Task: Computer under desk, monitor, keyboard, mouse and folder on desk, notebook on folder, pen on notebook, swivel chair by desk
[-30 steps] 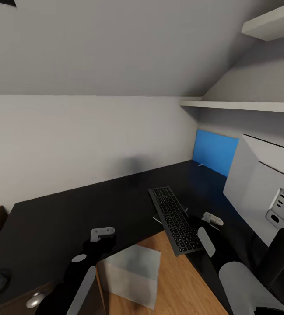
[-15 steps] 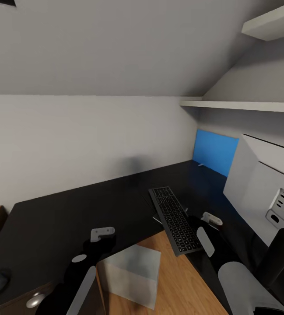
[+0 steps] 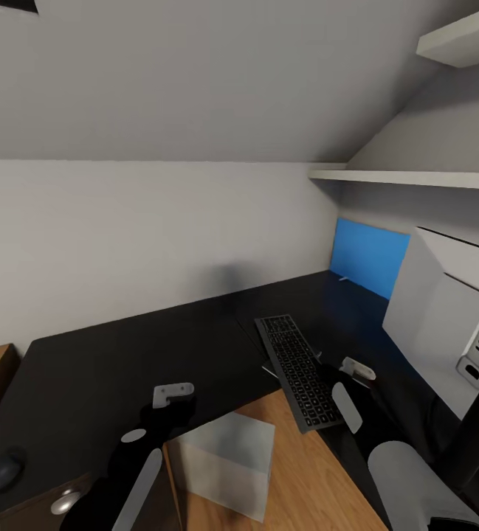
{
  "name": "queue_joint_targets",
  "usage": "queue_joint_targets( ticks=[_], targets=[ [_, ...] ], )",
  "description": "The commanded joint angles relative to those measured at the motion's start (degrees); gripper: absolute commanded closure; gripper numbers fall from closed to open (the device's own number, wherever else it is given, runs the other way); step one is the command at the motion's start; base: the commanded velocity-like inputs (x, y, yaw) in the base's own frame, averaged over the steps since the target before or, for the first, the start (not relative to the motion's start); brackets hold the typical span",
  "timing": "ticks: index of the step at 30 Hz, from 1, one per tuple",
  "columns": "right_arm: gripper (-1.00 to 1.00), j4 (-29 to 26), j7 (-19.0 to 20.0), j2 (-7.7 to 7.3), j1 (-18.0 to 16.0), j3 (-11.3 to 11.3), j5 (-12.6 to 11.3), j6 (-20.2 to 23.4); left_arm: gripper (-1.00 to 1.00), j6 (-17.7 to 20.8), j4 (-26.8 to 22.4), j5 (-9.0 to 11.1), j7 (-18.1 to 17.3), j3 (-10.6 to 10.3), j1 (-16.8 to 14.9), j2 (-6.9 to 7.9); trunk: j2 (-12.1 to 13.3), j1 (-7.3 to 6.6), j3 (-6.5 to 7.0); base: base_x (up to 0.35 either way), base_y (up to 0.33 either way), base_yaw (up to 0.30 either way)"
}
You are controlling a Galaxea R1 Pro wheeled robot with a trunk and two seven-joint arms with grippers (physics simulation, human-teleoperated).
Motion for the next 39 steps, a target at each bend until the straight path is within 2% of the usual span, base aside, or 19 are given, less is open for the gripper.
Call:
queue_joint_targets(
  ticks=[1,8,22,39],
  targets=[
    [-1.0,-0.1,-0.2,0.03,0.0,-0.1,-0.5,0.2,-1.0,0.1,-0.1,0.6,0.5,-0.1,0.0,0.01,0.0,0.0,-0.06,0.0,0.0,0.023],
    [-1.0,-0.1,-0.3,0.08,0.0,-0.1,-0.5,0.2,-1.0,0.1,-0.1,0.6,0.5,-0.1,-0.1,0.01,0.0,0.0,0.03,0.0,0.0,0.051],
    [-1.0,-0.1,-0.2,0.11,0.0,-0.1,-0.5,0.1,-1.0,0.1,-0.1,0.6,0.5,-0.1,-0.1,0.01,0.0,0.0,0.89,0.0,0.0,0.164],
    [-1.0,-0.1,-0.2,0.03,0.0,-0.1,-0.5,0.2,-1.0,0.1,-0.1,0.6,0.5,0.0,0.0,0.01,0.0,0.0,1.04,0.0,0.0,0.009]
  ],
)
